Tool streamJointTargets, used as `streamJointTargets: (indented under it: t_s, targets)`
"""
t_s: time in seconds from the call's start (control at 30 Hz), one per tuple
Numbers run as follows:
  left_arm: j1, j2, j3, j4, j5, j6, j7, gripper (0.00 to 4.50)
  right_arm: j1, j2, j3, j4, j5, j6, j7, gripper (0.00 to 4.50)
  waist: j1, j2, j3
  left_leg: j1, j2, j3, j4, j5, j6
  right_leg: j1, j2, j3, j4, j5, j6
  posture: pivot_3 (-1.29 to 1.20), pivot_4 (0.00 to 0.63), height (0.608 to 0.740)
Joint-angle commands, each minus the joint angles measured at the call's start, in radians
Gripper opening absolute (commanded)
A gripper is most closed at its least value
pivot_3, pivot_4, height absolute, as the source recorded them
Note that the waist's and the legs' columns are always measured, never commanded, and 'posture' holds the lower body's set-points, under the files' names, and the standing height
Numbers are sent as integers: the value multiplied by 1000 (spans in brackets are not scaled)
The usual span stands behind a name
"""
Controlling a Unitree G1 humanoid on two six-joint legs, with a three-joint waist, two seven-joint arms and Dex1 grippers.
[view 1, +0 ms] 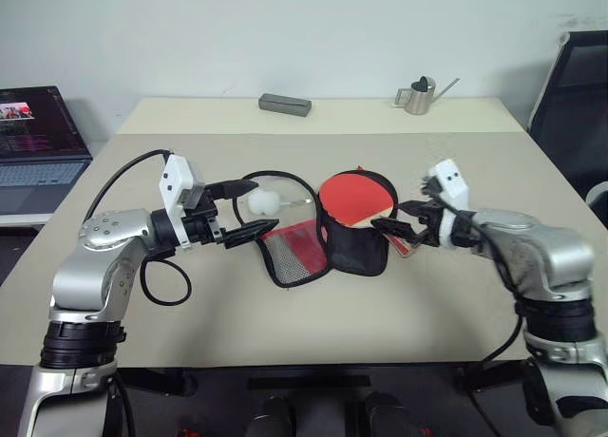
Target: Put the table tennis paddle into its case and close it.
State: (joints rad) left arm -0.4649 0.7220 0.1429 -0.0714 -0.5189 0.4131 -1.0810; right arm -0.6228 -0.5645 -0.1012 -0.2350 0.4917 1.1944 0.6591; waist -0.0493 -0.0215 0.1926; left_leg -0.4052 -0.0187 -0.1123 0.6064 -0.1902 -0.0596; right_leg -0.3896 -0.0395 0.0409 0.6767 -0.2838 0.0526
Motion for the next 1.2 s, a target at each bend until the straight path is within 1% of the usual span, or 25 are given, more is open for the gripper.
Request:
streamJointTargets:
  t_s: [0.03, 0.13, 0.2, 0.33, 0.37, 0.43, 0.63, 0.73, 0.9, 1.2]
  targets:
    - [-25, 7, 8, -37, -38, 11, -17, 4500, 17, -75, -16, 30, -5, -48, 29, 4480, 1, 0, 0, 0, 0, 0, 0, 0, 0, 0, 0, 0, 0, 0, 0, 0, 150, 740]
    - [-31, 7, -11, -52, -53, 29, -41, 4500, 71, -200, 92, 101, -116, -236, 102, 4480, 1, -1, 0, 0, 0, 1, 0, 0, 0, 0, 0, 0, 0, 0, 0, 0, 150, 740]
    - [-36, 9, -23, -57, -58, 38, -54, 4500, 93, -247, 157, 169, -195, -378, 131, 4480, 2, -1, 1, 0, 0, 1, 0, 0, 0, 0, 0, 0, -2, 0, 0, 0, 150, 740]
    - [-42, 9, -40, -67, -67, 57, -75, 4500, 83, -237, 201, 291, -278, -556, 138, 4480, -8, -2, 2, 0, 0, 2, -1, 0, 0, 0, 0, 1, -2, 0, 1, 0, 150, 740]
    - [-43, 11, -43, -70, -71, 62, -81, 4500, 78, -231, 207, 316, -289, -582, 142, 4311, -8, -2, 2, 0, 0, 2, -1, 0, 0, 0, 0, 1, -2, 0, 1, 0, 150, 740]
    - [-44, 16, -48, -77, -79, 72, -93, 4500, 71, -223, 216, 344, -300, -618, 166, 3878, -7, -3, 3, 0, 0, 2, -1, 0, 0, 0, 0, 1, -2, 0, 1, 0, 150, 740]
    - [-43, 23, -57, -87, -78, 80, -104, 4500, 59, -199, 241, 383, -349, -693, 184, 1810, -6, -3, 4, 0, 0, 2, 0, 0, 0, 0, 0, 1, -2, 0, 1, 0, 150, 740]
    - [-43, 23, -57, -85, -77, 79, -107, 4500, 68, -178, 252, 377, -363, -697, 189, 783, -5, -4, 4, 0, 0, 2, 0, 0, 0, 0, 0, 1, -2, 0, 1, 0, 150, 740]
    - [-44, 24, -61, -84, -72, 77, -111, 4500, 104, -141, 281, 291, -345, -664, 222, 783, -5, -4, 5, 0, 0, 1, 0, 0, 0, 0, 0, 1, -2, 0, 1, 0, 150, 740]
    - [-35, 37, -50, -80, -68, 72, -107, 4500, 111, -107, 246, 159, -274, -534, 233, 783, -5, -4, 5, 0, 0, 1, 0, 0, 0, 0, 0, 1, -1, 0, 1, 0, 150, 740]
